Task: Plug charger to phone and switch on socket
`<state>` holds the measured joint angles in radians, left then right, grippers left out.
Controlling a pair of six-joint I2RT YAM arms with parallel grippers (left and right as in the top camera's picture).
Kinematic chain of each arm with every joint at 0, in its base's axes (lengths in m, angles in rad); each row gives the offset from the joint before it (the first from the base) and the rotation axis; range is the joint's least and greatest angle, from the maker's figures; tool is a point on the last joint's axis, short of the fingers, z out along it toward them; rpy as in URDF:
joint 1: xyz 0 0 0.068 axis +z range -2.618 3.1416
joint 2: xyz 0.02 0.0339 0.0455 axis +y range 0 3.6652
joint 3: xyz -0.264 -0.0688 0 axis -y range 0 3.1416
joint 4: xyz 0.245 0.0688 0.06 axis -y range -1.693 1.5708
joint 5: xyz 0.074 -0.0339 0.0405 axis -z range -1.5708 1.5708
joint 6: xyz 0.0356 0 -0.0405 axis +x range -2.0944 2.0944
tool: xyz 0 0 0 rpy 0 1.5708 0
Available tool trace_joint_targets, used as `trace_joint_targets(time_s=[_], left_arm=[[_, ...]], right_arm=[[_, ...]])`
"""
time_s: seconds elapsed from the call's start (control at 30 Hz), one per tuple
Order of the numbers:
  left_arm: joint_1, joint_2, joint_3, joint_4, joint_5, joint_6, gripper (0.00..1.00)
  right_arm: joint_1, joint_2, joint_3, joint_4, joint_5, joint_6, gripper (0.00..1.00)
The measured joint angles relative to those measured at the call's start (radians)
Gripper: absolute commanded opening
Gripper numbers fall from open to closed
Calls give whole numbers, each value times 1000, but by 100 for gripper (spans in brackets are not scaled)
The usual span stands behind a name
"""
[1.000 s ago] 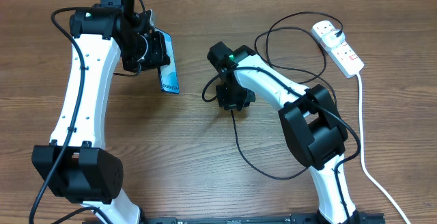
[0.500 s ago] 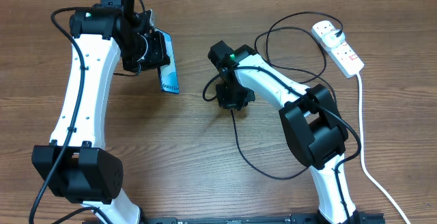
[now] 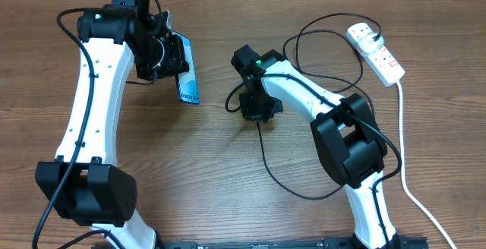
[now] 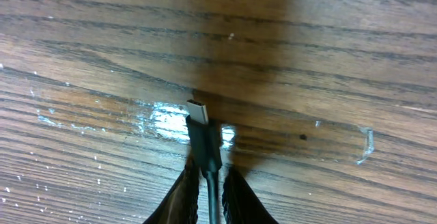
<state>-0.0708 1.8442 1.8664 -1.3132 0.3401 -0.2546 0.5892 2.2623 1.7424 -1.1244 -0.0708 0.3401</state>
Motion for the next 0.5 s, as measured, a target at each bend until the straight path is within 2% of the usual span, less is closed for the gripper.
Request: trace_joint_targets(time_s=[0.27,0.5], left_arm=[[0,0,0,0,0,0,4],[0,0,0,0,0,0,4]], right_arm=[[0,0,0,7,-1,0,4],[0,0,-2,16,-14,0,4]])
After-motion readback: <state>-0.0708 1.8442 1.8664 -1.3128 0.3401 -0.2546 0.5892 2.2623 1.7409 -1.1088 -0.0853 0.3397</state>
